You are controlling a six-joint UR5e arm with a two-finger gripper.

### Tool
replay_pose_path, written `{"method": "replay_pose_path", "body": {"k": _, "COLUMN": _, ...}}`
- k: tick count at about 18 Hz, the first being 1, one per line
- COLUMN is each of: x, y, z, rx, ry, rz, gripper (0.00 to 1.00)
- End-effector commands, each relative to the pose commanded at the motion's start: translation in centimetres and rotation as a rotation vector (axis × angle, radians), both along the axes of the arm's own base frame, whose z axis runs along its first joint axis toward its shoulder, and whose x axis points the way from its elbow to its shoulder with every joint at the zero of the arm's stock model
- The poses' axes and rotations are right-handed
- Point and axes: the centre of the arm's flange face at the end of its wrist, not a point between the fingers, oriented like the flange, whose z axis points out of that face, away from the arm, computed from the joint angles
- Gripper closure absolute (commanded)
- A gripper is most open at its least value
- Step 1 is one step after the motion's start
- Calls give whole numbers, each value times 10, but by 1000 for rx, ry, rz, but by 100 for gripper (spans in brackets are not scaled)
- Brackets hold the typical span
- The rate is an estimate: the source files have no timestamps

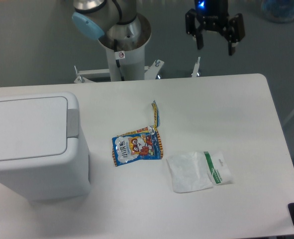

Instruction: Open the trash can

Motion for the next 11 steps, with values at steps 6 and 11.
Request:
{"method": "replay_pose_path", "body": {"k": 6, "x": 2, "y": 0, "z": 3, "rx": 3, "ry": 4, "rz": -1, "gripper": 0}}
{"method": "replay_pose_path", "body": {"k": 11, "x": 18, "y": 23, "z": 6, "rx": 111, "ry": -39, "rz": 53, "gripper": 0}}
